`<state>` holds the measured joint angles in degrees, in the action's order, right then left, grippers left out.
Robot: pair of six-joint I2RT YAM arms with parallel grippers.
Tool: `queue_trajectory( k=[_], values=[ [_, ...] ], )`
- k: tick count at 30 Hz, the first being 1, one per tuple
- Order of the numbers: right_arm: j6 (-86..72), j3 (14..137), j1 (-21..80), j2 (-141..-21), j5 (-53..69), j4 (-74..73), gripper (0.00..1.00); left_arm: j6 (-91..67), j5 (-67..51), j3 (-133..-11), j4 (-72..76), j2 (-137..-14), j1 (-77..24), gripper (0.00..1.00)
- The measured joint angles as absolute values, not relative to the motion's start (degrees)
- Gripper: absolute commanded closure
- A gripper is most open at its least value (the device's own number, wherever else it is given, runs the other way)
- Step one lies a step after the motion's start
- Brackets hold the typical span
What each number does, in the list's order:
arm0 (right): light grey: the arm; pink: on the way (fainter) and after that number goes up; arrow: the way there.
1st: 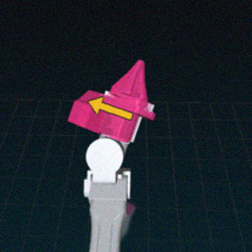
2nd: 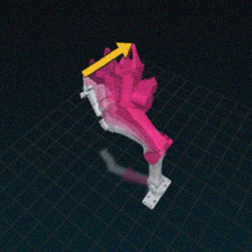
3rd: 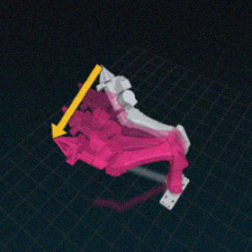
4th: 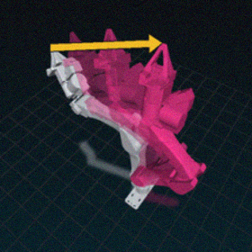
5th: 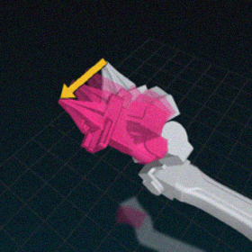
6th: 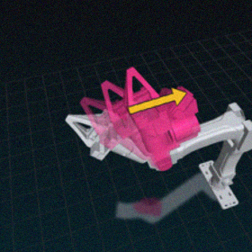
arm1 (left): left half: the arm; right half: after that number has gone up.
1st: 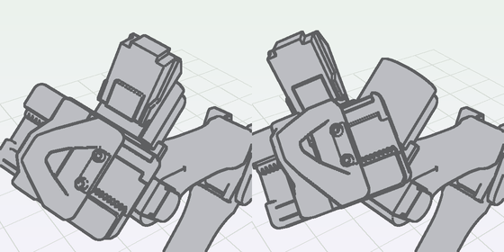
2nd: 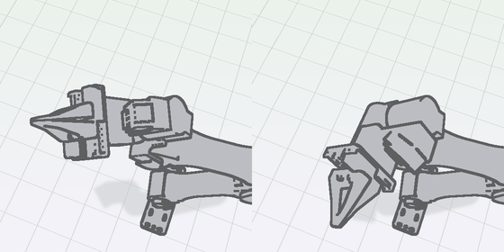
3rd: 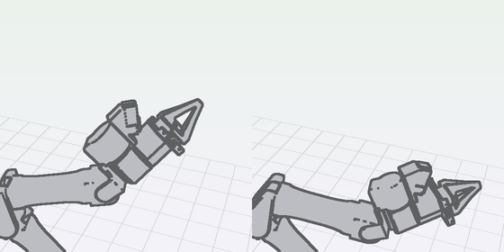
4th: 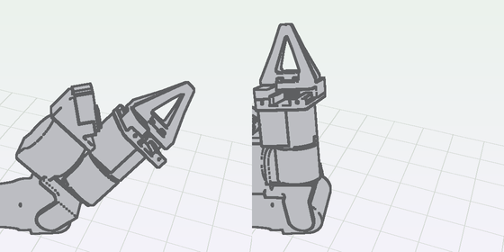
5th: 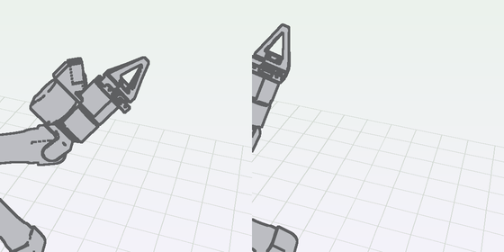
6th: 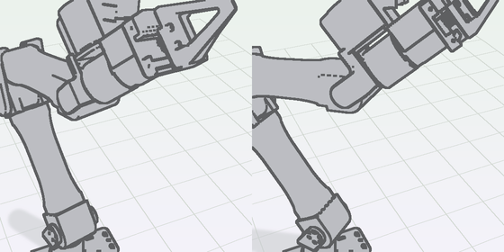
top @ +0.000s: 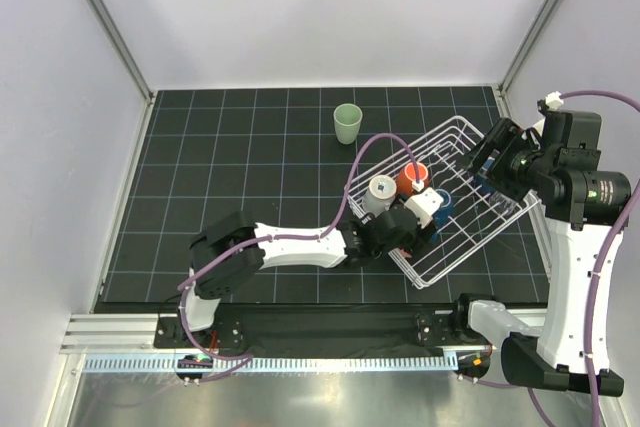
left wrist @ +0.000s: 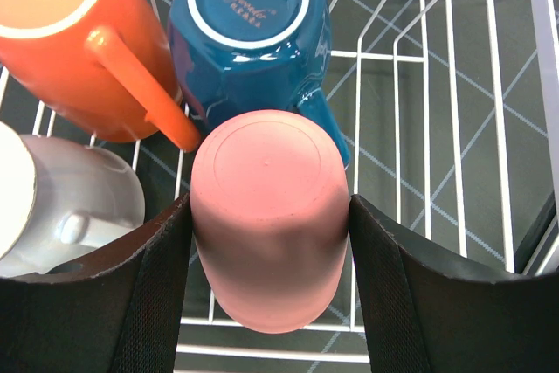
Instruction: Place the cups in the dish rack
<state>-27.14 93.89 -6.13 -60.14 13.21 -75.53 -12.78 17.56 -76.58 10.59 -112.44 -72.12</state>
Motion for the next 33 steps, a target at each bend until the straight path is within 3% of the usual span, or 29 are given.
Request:
queue_trajectory(
  k=[8, 17, 29, 33],
  values=[
    [-27.1, 92.9, -6.1, -59.5, 13.3, -75.5, 0.25, -13.0, 17.6, -76.8, 10.8, -112.8, -72.1, 0.99],
    [-27.1, 91.8, -6.1, -59.5, 13.6, -75.5, 0.25, -14.0, 17.6, -76.8, 10.5, -112.8, -72.1, 0.63],
    [-27.1, 91.3, -6.1, -59.1, 13.7, -75.5, 0.25, -14.7, 17.8, -76.8, 8.6, -112.7, -72.1, 0.35],
    [-27.1, 91.3, -6.1, -58.5, 13.7, -75.5, 0.25, -13.9, 18.1, -76.8, 6.9, -112.1, -72.2, 0.30]
  ],
)
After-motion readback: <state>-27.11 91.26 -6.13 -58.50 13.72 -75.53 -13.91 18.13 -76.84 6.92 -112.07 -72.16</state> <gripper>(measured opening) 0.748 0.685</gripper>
